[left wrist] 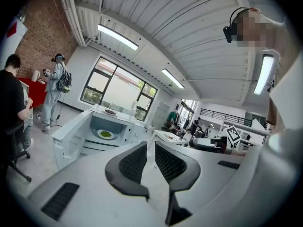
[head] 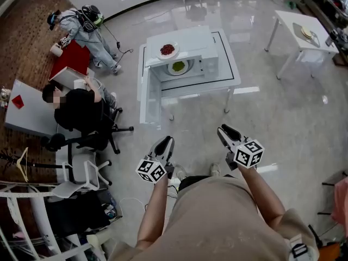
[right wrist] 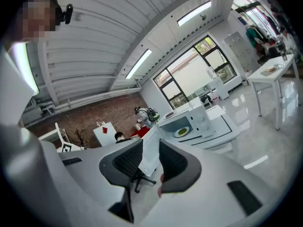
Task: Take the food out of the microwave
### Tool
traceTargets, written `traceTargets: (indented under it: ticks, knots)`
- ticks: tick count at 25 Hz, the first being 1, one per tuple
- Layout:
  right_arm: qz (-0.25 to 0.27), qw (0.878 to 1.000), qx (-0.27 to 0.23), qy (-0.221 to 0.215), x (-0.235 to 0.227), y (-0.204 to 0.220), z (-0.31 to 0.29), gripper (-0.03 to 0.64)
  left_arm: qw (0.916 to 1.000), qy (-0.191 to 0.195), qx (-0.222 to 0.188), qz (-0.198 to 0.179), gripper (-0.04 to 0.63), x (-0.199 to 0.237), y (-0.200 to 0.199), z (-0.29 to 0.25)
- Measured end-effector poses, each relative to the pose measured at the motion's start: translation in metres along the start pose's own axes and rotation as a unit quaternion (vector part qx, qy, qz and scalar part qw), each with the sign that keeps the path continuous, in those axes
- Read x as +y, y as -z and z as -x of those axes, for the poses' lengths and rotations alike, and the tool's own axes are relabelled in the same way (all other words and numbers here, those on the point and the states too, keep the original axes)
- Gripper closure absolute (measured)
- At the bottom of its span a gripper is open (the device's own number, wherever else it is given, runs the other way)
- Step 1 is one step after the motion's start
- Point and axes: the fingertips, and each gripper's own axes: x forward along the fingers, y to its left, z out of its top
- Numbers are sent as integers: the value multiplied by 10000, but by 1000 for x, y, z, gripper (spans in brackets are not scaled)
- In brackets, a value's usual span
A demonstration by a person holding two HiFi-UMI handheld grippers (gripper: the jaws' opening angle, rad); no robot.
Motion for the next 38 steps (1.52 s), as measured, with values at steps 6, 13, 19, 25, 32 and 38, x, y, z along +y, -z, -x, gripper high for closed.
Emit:
traceTargets:
  ticks: [6, 13, 19, 25, 32, 38]
  knots:
    - [-477, 9986, -59, -235, -7, -3, 14, 517, 10000, -20, 66, 5, 551, -15, 4, -9]
    - [-853, 9961, 63, -224, -25, 10, 6, 517, 9998, -58, 173, -8, 552, -20, 2, -12]
    - [-946, 9953, 133, -155, -39, 10, -22, 517, 9996, -140, 235, 41, 552, 0, -5, -21]
    - [-1118, 9937, 51, -57, -50, 2, -63, 517, 9993, -85, 356, 67, 551, 40, -3, -52]
    - [-1160, 9931, 45, 142, -49, -22, -99, 517, 9992, 195, 340, 16, 551, 64, -34, -90]
    - [-1119, 9932, 79, 320, -54, -36, -140, 517, 9991, 324, 259, -103, 551, 94, -71, -123]
